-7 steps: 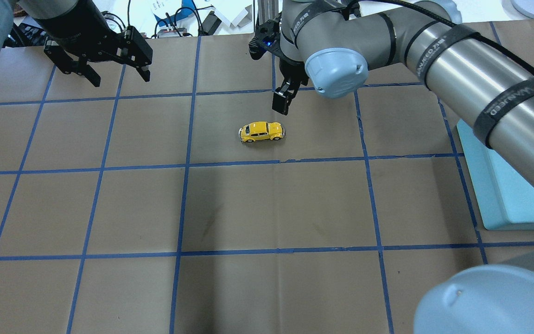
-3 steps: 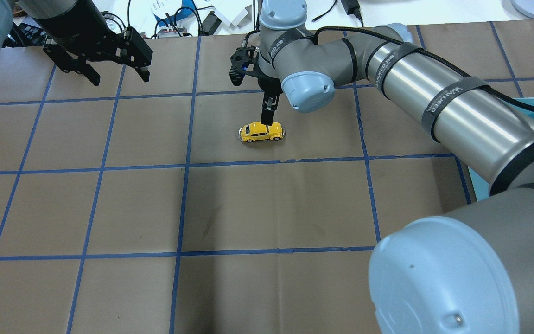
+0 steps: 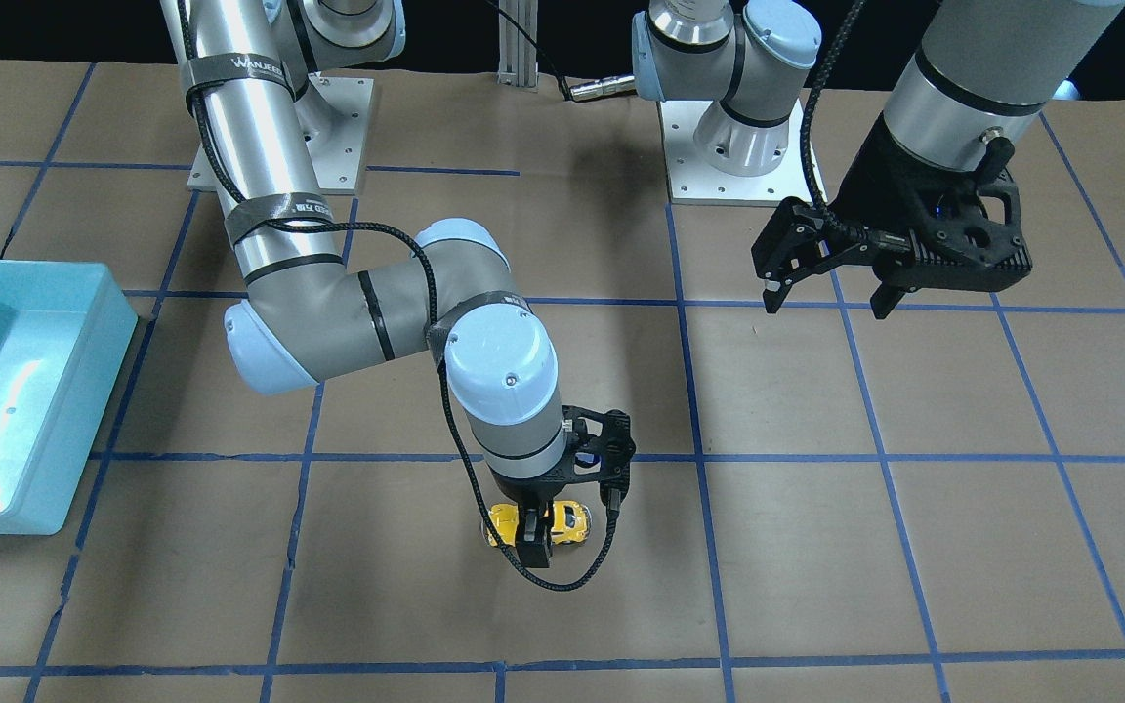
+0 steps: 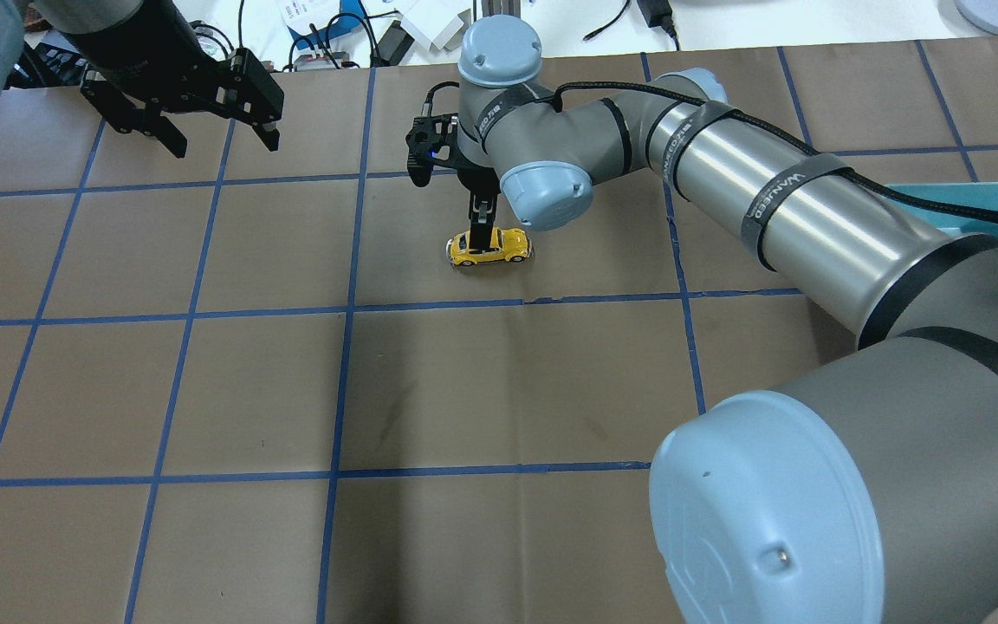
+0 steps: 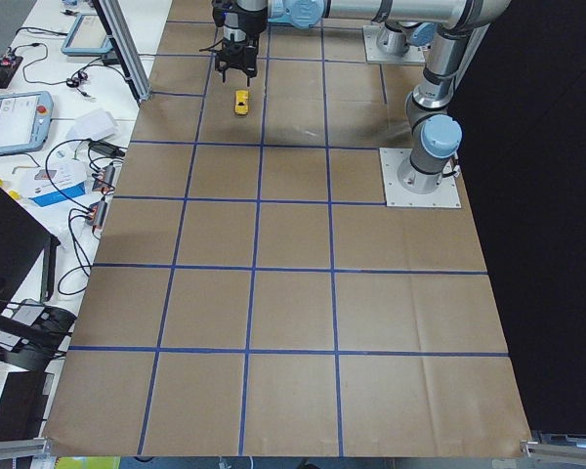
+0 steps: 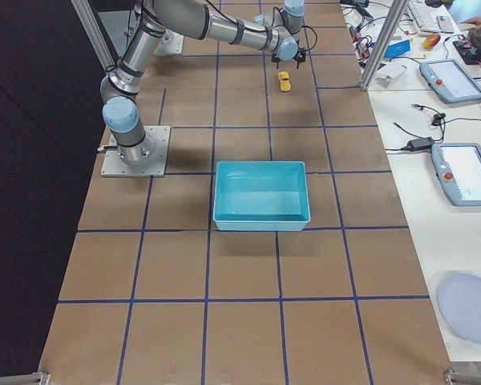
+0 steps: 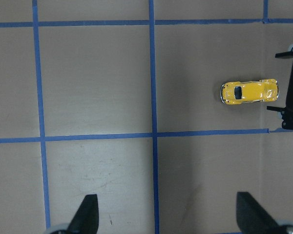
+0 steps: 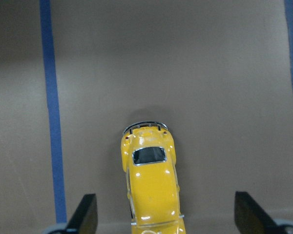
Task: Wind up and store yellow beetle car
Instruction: 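Close the right gripper on the yellow car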
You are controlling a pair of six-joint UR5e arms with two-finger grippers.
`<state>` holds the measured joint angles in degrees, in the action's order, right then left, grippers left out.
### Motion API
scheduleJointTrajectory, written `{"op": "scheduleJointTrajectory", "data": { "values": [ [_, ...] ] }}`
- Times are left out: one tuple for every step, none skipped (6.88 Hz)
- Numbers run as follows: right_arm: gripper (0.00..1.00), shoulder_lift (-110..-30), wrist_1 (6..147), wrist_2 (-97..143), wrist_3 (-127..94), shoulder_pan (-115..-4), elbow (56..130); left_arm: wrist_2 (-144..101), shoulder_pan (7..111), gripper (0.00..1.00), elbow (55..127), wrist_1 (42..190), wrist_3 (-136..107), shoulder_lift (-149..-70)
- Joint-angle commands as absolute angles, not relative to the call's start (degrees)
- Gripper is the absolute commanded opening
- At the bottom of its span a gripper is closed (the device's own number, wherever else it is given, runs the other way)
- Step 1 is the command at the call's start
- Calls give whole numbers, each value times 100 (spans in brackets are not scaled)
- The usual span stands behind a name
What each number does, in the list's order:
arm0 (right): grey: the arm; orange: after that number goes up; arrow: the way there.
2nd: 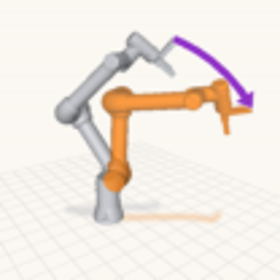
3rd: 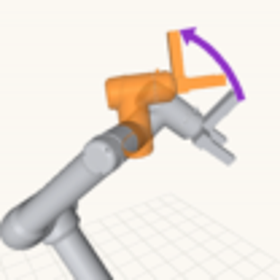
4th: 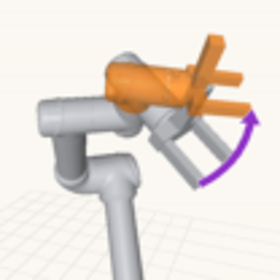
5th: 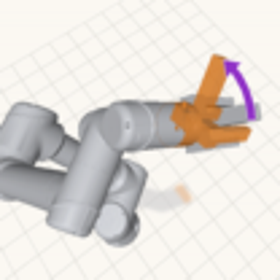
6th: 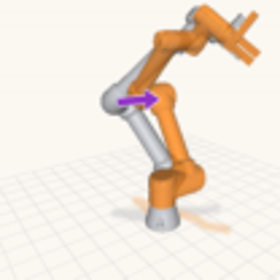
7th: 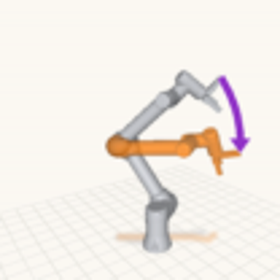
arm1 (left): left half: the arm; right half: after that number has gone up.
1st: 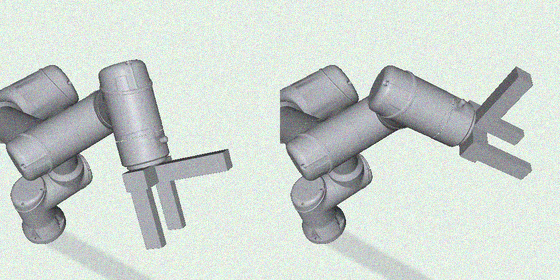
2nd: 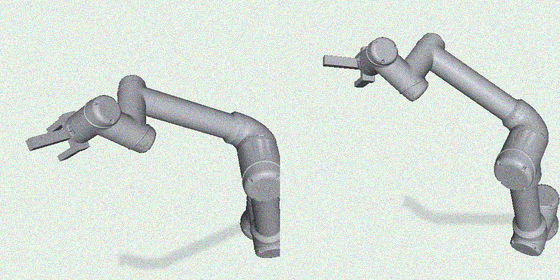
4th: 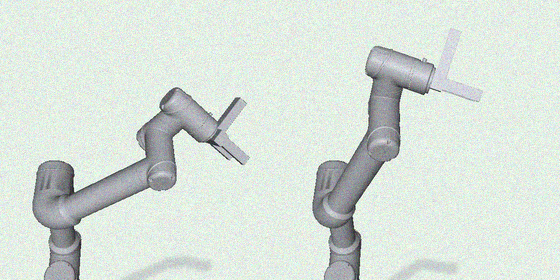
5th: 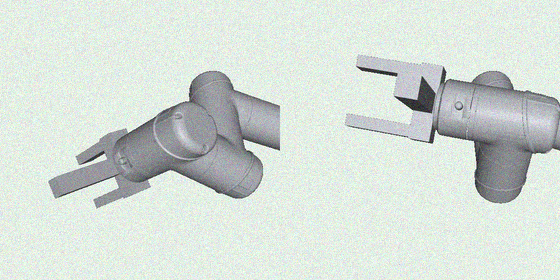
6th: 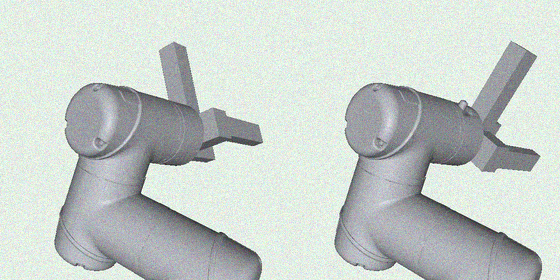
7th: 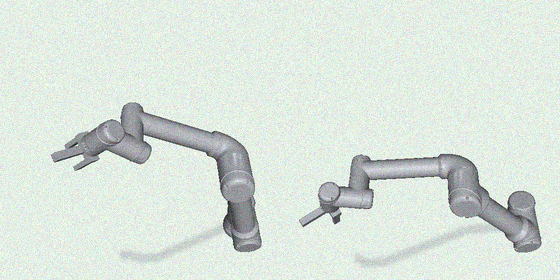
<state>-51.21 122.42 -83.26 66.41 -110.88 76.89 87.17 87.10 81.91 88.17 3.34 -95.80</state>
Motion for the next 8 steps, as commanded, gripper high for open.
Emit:
{"op": "scheduleJointTrajectory", "data": {
  "values": [
    [98, -4949, 12243, -8271, 7084, -11144, 7699, 8710, 8632, 100, 8191, 8815, 334, -9580],
    [98, -4879, 12252, -8271, 7084, -11153, 7725, 8701, 8500, 100, 8191, 8815, 343, -9580],
    [98, -4878, 12252, -8279, 7101, -11153, 7734, 8701, 8490, 100, 8191, 8815, 334, -9580],
    [98, -4861, 12252, -8332, 7084, -11153, 7778, 8692, 8490, 100, 8191, 8815, 334, -9580],
    [92, -4878, 12252, -8358, 7067, -11153, 7883, 8692, 8490, 100, 8191, 8815, 334, -9580],
    [59, -4869, 12252, -8480, 7058, -11153, 7971, 8692, 8490, 100, 8191, 8815, 334, -9580],
    [41, -4895, 12252, -8655, 6988, -11153, 7980, 8692, 8490, 100, 8191, 8815, 334, -9580],
    [28, -4913, 12252, -8701, 6970, -11153, 7972, 8692, 8490, 100, 8191, 8815, 334, -9580]
  ]
}}
